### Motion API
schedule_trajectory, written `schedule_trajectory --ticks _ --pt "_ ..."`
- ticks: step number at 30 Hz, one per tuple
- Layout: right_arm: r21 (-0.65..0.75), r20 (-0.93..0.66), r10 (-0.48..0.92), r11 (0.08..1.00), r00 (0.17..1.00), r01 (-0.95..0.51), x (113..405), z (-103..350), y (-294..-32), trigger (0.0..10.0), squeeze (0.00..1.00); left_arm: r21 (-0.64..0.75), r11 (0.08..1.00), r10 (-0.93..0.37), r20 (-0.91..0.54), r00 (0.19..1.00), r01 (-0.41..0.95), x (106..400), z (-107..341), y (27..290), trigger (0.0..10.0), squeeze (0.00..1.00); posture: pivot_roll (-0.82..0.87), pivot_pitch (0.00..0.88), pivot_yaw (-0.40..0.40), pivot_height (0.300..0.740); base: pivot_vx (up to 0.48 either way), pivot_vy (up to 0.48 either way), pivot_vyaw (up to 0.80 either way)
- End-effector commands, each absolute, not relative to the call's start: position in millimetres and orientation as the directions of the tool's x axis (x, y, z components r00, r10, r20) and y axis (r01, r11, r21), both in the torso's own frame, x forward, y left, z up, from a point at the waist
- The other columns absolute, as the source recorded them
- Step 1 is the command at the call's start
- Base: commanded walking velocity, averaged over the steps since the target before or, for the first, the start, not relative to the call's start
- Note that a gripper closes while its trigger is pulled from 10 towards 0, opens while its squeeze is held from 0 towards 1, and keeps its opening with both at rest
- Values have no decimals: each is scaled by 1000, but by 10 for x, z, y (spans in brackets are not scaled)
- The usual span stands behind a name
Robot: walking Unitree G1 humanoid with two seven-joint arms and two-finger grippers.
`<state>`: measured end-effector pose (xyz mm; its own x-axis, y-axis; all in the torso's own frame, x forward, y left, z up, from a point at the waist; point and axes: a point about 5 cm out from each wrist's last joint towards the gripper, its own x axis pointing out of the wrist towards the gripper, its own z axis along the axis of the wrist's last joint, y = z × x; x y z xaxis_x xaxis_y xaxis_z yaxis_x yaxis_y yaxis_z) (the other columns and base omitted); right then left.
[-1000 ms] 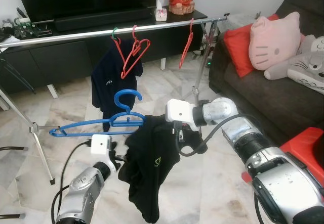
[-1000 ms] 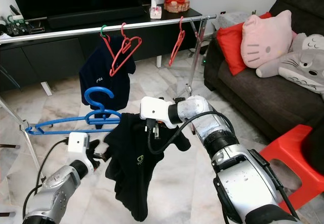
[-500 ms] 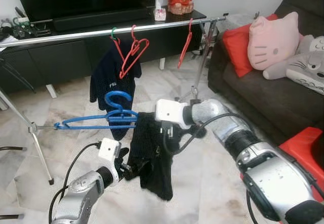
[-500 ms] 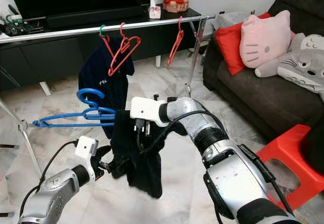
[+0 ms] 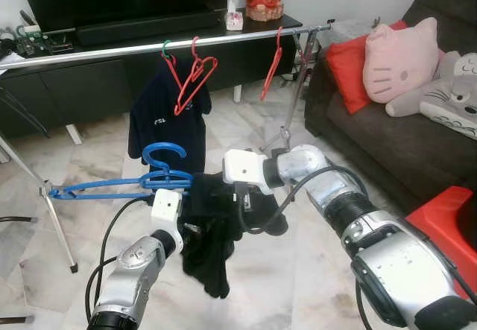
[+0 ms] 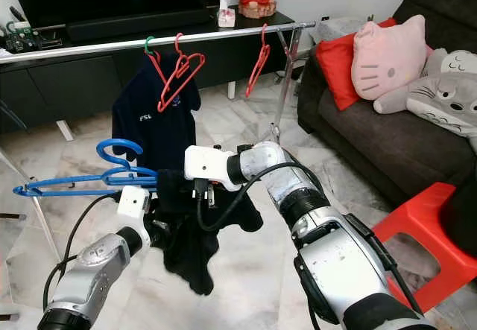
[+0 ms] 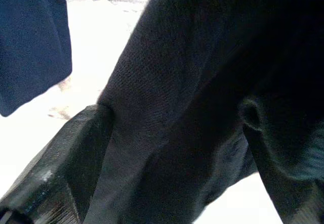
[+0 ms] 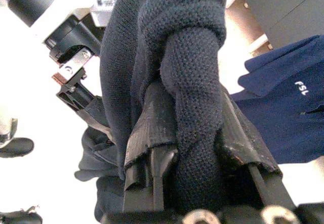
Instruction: Hang hanger
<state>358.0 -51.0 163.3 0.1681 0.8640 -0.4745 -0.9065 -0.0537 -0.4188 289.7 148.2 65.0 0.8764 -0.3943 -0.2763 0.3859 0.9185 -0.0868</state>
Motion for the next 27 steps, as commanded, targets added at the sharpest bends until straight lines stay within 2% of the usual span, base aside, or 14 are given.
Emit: schedule_trajectory --ticks 1,6,15,18,27 --pt "-448 -432 888 -62 155 -892 3588 1755 -496 10000 0 -13 915 -385 -335 860 404 2865 558 1521 10000 0 -88 0 -45 740 0 0 0" --pt "-455 -429 888 -56 164 -889 3594 1763 -498 10000 0 71 905 -361 -397 844 420 2786 456 1657 10000 0 -87 0 -37 740 0 0 0" --pt "-457 -433 888 -66 158 -887 3584 1750 -505 10000 0 99 890 -370 -410 834 444 2640 416 1812 10000 0 -86 0 -35 740 0 0 0" --pt "-458 -436 886 -69 157 -886 3582 1745 -509 10000 0 83 868 -414 -424 805 490 2572 390 1802 10000 0 -85 0 -35 740 0 0 0" --pt "-458 -439 885 -71 156 -886 3583 1748 -507 10000 0 113 851 -427 -423 799 514 2574 374 1741 10000 0 -86 0 -38 740 0 0 0"
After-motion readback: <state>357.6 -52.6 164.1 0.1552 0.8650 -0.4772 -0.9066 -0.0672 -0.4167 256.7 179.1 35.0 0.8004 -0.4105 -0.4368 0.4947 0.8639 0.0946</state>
